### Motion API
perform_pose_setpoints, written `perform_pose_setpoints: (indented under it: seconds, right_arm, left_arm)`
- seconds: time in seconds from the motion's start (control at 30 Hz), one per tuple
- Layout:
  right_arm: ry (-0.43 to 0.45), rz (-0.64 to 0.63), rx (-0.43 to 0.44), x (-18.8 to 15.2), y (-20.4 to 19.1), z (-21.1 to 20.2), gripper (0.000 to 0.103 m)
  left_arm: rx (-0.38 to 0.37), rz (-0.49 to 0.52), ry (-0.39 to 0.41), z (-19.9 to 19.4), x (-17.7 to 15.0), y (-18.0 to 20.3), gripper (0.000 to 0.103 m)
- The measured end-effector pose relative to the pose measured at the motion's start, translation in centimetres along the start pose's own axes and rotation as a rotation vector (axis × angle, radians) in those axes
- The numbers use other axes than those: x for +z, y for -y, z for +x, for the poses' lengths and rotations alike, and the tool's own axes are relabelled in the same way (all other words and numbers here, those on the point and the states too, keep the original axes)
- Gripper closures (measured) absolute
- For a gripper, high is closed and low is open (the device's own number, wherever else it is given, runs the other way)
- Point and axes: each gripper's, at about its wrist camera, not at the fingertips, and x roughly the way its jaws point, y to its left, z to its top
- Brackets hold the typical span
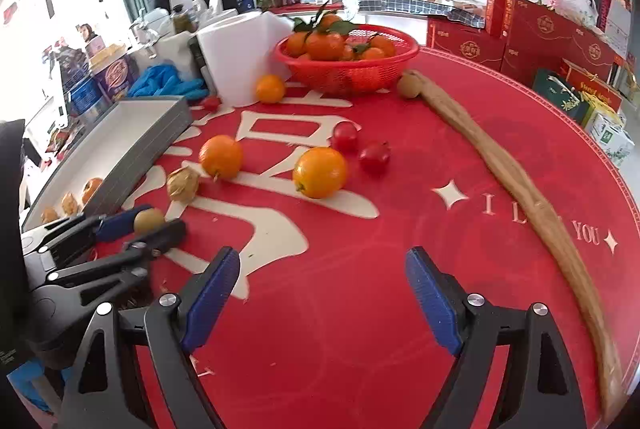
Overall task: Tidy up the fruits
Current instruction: 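Grasp the orange with the right tool while the left tool holds the kiwi, then carry the orange into the white tray with the right tool while the left tool carries the kiwi there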
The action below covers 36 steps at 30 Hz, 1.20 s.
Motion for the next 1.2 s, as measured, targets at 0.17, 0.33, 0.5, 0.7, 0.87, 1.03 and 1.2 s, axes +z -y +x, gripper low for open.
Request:
perform_pose_setpoints:
  seconds: [0.17,0.33,0.5,0.7,0.87,1.03,1.2]
  right_arm:
    - [-0.01,0.038,0.009,1.2,1.2,1.4,0.018]
    - [-0.021,0.045,0.003,3.3,1.0,3.7,0.023]
    - [-0.036,-0.042,-0.081,3.8,-1.6,5.0,0.067]
    - [-0.042,0.016,0.008,3.7,-0.9,4.1,0.067]
    - [-0.008,0.028,0.062,3.9,-0.8,2.1,0.067]
    - [0.003,0.028,0.131,4.9,-2.0,0.8,0.067]
    - [-0.006,0.011,0.192,5.7,-4.3,0.5,0.067]
  left_arm:
    - [0.002,-0.008,0.002,-0.1,-0.2,0.0,0.074]
    - [0.032,0.005,0.001,0.1,-0.2,0.4,0.074]
    - [0.043,0.009,0.001,0.1,-0.1,0.7,0.074]
    - [0.006,-0.022,0.002,-0.5,-0.2,0.3,0.074]
    - [-0.014,-0.039,0.069,-3.0,0.7,-0.2,0.074]
    - [-0.009,-0.079,0.118,-5.1,1.6,-2.0,0.074]
    - [0.03,-0.116,0.158,-6.3,1.8,-4.5,0.074]
